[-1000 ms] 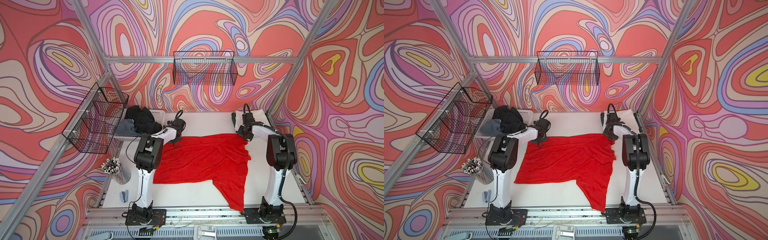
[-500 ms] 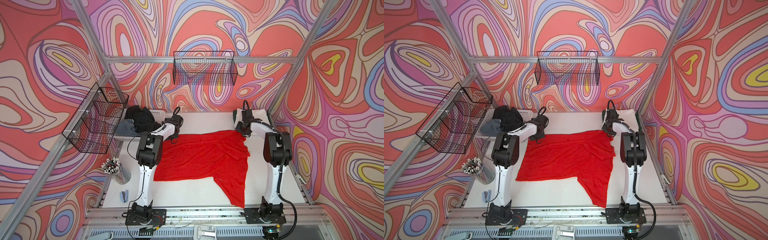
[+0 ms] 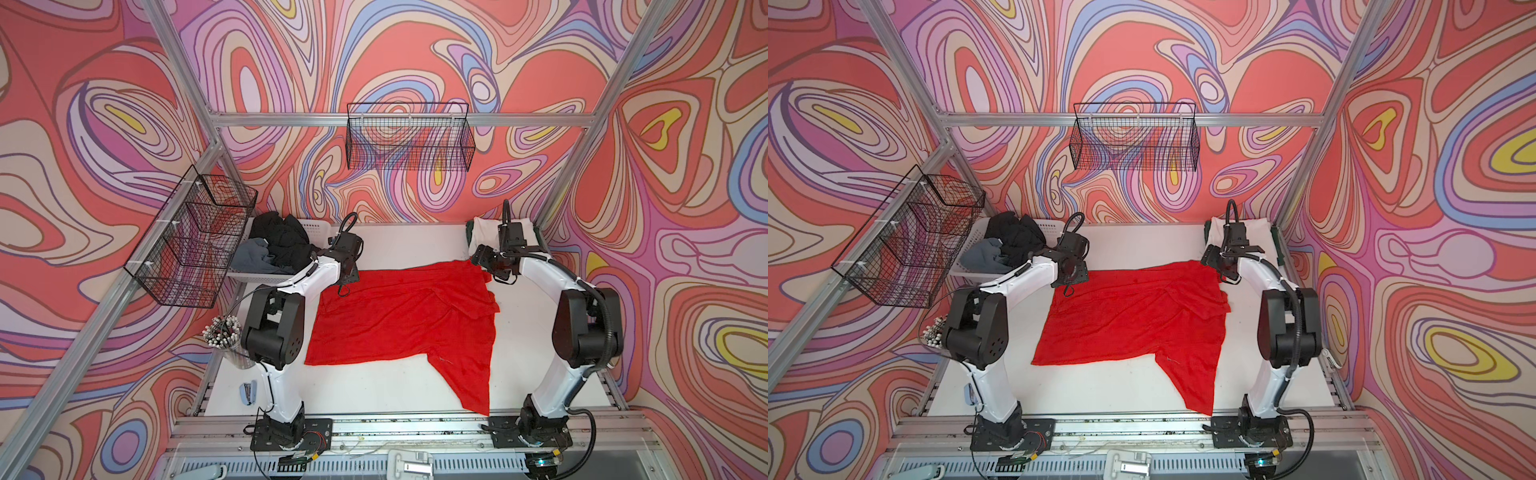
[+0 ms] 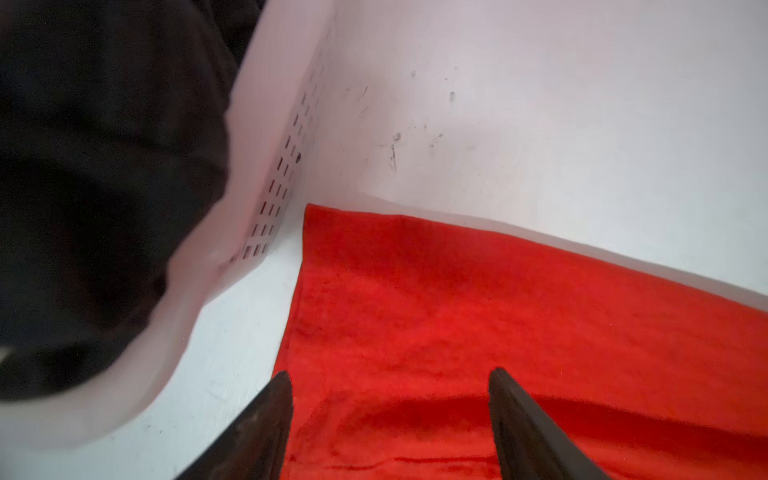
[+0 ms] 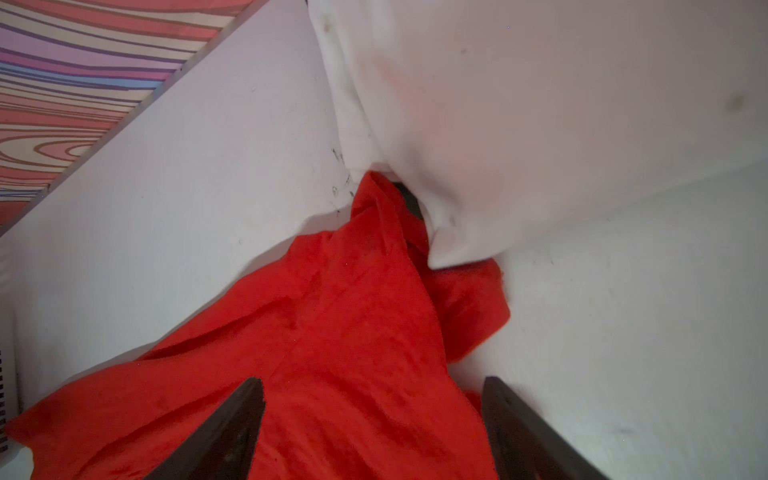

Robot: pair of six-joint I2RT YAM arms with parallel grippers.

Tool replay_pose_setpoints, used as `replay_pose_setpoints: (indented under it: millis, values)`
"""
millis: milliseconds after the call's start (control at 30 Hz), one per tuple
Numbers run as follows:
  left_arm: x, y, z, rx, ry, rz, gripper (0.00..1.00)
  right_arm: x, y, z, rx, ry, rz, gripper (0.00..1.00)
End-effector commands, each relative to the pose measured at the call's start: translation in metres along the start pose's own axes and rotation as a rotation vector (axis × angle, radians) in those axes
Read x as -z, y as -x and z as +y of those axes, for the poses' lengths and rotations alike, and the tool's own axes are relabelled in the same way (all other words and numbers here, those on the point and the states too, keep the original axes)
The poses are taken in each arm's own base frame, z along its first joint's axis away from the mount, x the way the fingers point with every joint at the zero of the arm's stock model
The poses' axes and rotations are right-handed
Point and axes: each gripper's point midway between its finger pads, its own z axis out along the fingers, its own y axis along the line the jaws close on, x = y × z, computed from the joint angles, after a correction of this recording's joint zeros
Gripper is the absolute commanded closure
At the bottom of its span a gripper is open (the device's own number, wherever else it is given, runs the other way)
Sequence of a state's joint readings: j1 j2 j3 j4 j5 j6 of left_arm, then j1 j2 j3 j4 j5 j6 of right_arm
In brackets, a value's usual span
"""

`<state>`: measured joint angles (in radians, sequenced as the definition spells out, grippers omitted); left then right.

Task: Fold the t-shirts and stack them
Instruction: 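Grasp the far edge and pull it toward the robot with both grippers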

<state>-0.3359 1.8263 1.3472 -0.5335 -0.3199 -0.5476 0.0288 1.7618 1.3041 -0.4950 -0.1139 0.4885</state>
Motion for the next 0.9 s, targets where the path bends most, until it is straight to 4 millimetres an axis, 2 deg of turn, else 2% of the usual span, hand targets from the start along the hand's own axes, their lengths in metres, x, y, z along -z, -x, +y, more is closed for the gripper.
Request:
replay_pose_setpoints:
  millis: [0, 133, 233, 433, 533, 667, 867]
  values:
    - [0.024, -0.019, 0.009, 0.011, -0.013, -0.021, 0.19, 0.028, -0.034, -0.024, -0.043, -0.060, 0.044, 0.13]
    - [0.044, -0.055, 0.032, 0.032, -0.012, -0.015, 0.15, 0.059, -0.080, -0.053, -0.070, -0.131, 0.086, 0.14]
    - [0.052, -0.083, 0.050, 0.058, -0.011, 0.020, 0.12, 0.076, -0.112, -0.066, -0.095, -0.142, 0.132, 0.15]
    - [0.054, -0.135, 0.081, 0.104, 0.028, 0.089, 0.10, 0.098, -0.164, -0.070, -0.156, -0.091, 0.246, 0.19]
    - [0.051, -0.160, 0.094, 0.127, 0.055, 0.132, 0.10, 0.110, -0.175, -0.064, -0.170, -0.049, 0.255, 0.23]
    - [0.051, -0.186, 0.102, 0.157, 0.059, 0.153, 0.09, 0.114, -0.199, -0.069, -0.155, -0.059, 0.310, 0.24]
    - [0.047, -0.208, 0.102, 0.186, 0.054, 0.185, 0.09, 0.111, -0.244, -0.083, -0.138, -0.077, 0.411, 0.30]
